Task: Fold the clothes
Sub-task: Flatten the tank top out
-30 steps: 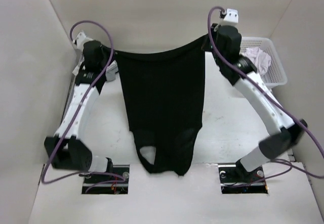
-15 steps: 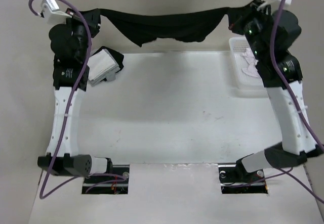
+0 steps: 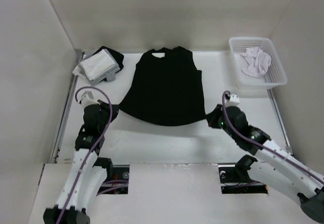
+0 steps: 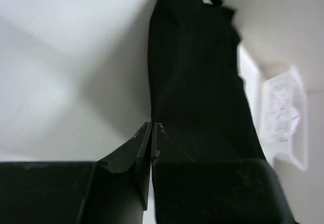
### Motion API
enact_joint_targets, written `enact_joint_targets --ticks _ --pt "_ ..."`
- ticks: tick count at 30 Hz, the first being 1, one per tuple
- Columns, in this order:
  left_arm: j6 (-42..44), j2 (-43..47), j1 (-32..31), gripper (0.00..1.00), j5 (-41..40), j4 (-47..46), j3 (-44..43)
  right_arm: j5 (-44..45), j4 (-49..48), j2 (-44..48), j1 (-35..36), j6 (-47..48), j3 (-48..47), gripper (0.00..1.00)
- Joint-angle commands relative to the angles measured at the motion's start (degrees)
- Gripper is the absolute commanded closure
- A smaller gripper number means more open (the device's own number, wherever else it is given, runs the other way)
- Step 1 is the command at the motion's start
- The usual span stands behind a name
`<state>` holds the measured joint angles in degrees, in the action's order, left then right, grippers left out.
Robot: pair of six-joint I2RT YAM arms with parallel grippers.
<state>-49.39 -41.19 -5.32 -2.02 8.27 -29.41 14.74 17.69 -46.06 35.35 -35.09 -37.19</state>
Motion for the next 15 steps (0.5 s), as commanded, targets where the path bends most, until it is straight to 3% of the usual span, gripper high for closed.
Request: enact_joint_targets --ticks 1,3,6,10,12,15 --pt "3.06 13.29 1.67 1.00 0.26 7.41 3.20 5.11 0.38 10.26 8.25 -9.36 6.14 1.00" --pt "2.63 20.15 1.76 1.00 -0.09 17.43 4.27 7.83 7.06 15.89 15.45 -16.46 9.58 1.00" --pt "-3.50 26.50 -4.02 1.00 -1.48 24.57 3.66 13.01 16.73 20.92 28.36 -26.66 10.21 1.00" --pt "-8.26 27.57 -8.95 1.00 -5.70 28.20 2.25 21.54 22.99 17.26 42.97 -35.04 5.65 1.00" --pt "-9.15 26.52 -10.18 1.00 -7.99 26.55 2.25 23.48 22.74 11.73 43.62 -33.65 3.10 1.00" --pt "-8.71 19.69 -10.10 1.00 -11.07 17.69 2.43 21.57 16.35 5.21 33.72 -24.27 0.81 1.00"
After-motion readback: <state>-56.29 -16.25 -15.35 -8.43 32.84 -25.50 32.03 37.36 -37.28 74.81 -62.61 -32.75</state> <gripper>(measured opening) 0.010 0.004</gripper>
